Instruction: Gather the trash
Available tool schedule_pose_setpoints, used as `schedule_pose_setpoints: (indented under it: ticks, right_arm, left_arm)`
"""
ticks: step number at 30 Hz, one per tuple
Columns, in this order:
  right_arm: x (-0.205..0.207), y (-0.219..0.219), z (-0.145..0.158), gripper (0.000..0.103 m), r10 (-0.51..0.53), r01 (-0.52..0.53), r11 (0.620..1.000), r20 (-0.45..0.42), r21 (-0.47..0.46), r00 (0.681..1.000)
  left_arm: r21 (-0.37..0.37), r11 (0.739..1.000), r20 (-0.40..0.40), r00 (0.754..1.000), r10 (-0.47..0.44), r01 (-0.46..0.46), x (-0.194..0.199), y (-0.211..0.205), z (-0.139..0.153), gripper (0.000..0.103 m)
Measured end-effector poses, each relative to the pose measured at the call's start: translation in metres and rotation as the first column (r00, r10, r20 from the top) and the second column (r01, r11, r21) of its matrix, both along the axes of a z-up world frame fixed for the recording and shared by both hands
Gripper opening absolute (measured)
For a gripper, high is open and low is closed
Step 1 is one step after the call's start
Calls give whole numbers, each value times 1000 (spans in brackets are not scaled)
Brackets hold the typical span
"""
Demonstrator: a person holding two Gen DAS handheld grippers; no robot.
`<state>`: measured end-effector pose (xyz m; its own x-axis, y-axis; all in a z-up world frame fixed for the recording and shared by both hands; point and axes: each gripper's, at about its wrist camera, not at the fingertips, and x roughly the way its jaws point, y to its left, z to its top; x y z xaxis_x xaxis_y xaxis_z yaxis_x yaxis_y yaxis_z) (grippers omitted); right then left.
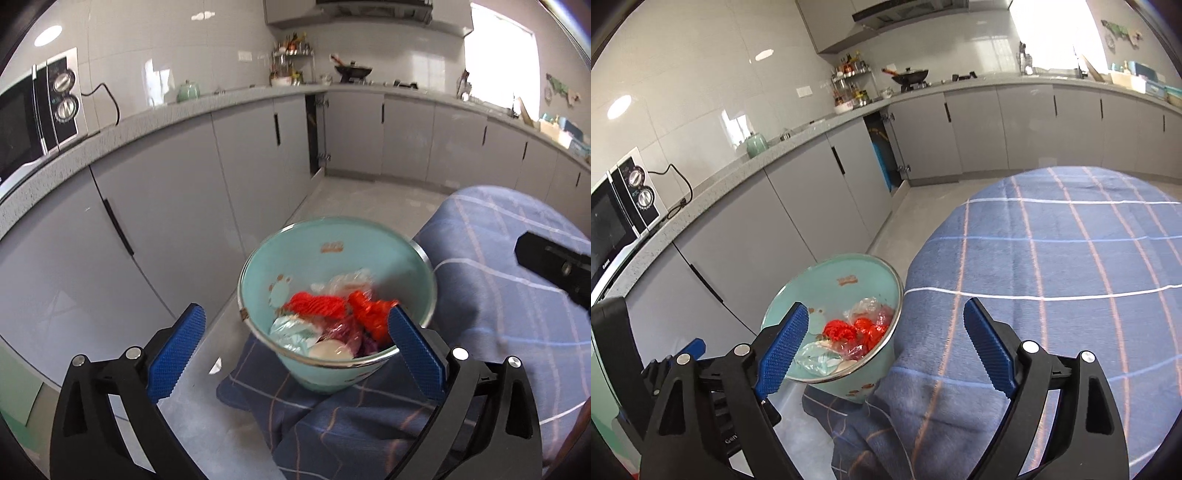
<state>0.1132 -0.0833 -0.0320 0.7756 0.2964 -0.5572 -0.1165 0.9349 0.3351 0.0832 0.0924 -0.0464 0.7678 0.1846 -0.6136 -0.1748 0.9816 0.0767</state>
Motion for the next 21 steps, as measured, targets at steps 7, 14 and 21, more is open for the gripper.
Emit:
schedule_pose_setpoints:
  ticks: [7,14,21]
  right_arm:
    - [-24,-7,23,86,-45,46,999,70,-8,997]
    - [-51,-7,47,90,-66,74,997,189,-36,980]
    - [-76,-11,70,92,-97,113,993,306,-34,947]
  left_arm:
    - [52,999,131,991,4,-11,-20,-7,32,97]
    - [70,997,243,970,4,-22,-39,-6,64,97]
    - [35,999,315,949,1,-13,-57,-3,90,97]
